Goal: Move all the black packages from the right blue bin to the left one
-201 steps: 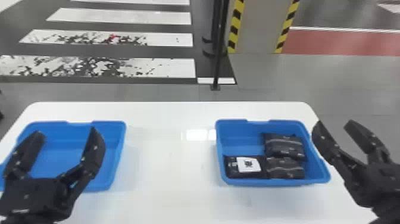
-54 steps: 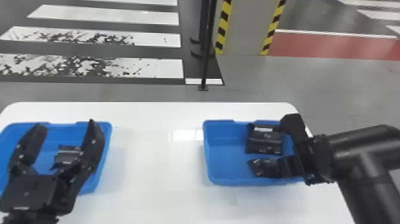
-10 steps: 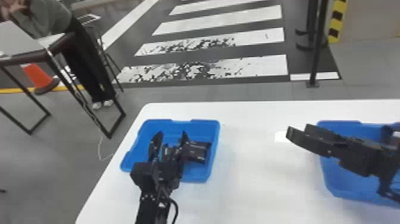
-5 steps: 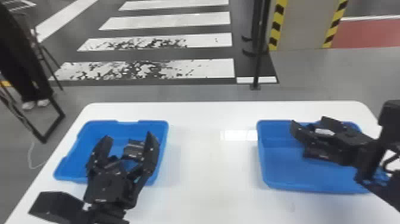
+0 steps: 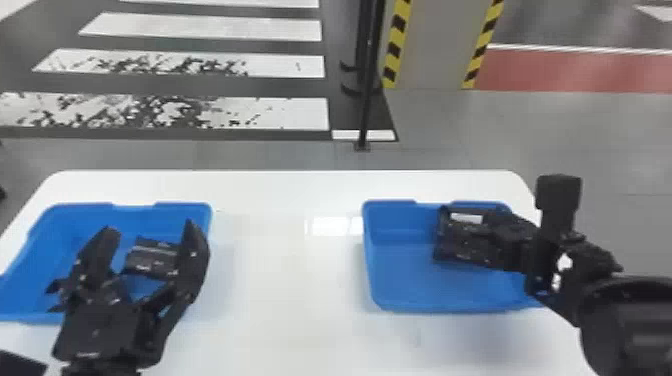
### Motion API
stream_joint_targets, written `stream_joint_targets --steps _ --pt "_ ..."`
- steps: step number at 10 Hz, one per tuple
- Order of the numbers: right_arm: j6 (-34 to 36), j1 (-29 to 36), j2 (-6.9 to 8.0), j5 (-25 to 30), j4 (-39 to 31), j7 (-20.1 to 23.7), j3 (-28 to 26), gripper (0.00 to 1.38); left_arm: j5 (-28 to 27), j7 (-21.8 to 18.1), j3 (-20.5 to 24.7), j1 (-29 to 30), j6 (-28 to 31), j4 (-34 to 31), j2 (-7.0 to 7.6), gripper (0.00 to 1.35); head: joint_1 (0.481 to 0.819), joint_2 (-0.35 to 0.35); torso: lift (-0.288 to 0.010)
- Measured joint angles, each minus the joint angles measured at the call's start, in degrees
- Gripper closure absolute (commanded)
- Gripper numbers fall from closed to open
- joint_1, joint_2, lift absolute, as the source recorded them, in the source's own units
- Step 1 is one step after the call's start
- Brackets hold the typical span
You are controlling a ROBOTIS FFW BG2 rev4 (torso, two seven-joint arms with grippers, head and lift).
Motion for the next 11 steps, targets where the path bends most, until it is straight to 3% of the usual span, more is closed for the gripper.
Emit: stream_joint_targets --steps 4,11 --pt "4.96 -2.05 -0.11 1.25 4.17 -0.75 0.17 0.09 0.52 -0.41 0.08 0.07 0.39 0.00 0.01 0.11 0.695 -0.100 -0.132" --pt "3.47 -1.99 0.53 -2.88 9.04 -1.89 0.39 0.10 0.87 -0.97 0.11 -0.41 0.97 -0.01 0.03 0.11 0.695 -0.095 -0.132"
